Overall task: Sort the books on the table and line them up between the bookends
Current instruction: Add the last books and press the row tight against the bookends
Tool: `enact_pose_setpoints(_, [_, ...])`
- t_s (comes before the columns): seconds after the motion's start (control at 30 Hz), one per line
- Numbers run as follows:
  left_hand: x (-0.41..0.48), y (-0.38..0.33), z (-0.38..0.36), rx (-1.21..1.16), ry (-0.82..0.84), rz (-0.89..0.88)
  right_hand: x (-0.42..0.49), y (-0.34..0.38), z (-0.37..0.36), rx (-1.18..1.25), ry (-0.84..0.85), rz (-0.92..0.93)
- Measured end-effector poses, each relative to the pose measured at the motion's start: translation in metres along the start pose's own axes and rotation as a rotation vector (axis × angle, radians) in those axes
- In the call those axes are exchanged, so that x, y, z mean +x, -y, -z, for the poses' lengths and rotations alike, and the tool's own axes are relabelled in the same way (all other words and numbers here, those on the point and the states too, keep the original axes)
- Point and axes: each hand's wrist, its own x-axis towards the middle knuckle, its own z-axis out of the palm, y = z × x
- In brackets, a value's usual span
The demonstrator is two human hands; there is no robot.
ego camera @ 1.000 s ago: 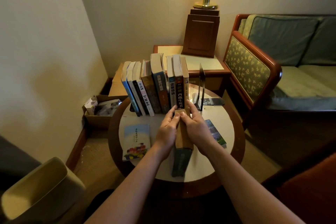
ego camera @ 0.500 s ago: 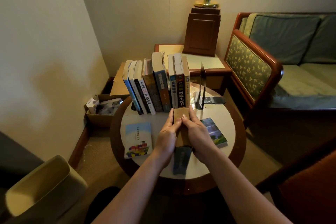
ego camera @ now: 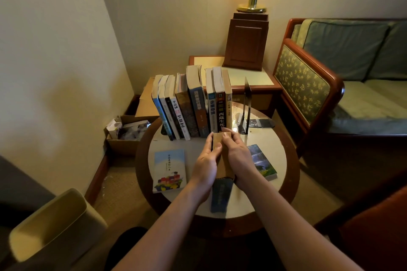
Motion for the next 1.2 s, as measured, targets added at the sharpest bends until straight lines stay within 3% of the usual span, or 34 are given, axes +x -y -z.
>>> enact_pose_setpoints(0.4, [0.0, 0.002, 0.001, -0.061, -0.007, -0.01, 0.0, 0.008, -0.004, -0.122, -0.021, 0.008])
enact_pose_setpoints(0.6, [-0.005, 0.012, 0.006, -0.12, -0.083, 0.002, -0.016, 0.011, 0.008, -0.306, 0.062, 0.133])
enact_pose_setpoints(0.77, [-0.009, 0.021, 0.0, -0.081, -0.009, -0.043, -0.033, 0.007, 0.012, -0.493, 0.17, 0.218])
enact_pose_setpoints(1.0, [-0.006, 0.05, -0.013, -0.073, 0.093, -0.038, -0.033, 0.01, 0.037, -0.781, 0.106, 0.088])
enact_pose_setpoints(1.2, [-0.004, 0.073, -0.025, 0.242, 0.116, -0.063, -0.02, -0.001, 0.065, -0.859, -0.012, 0.075])
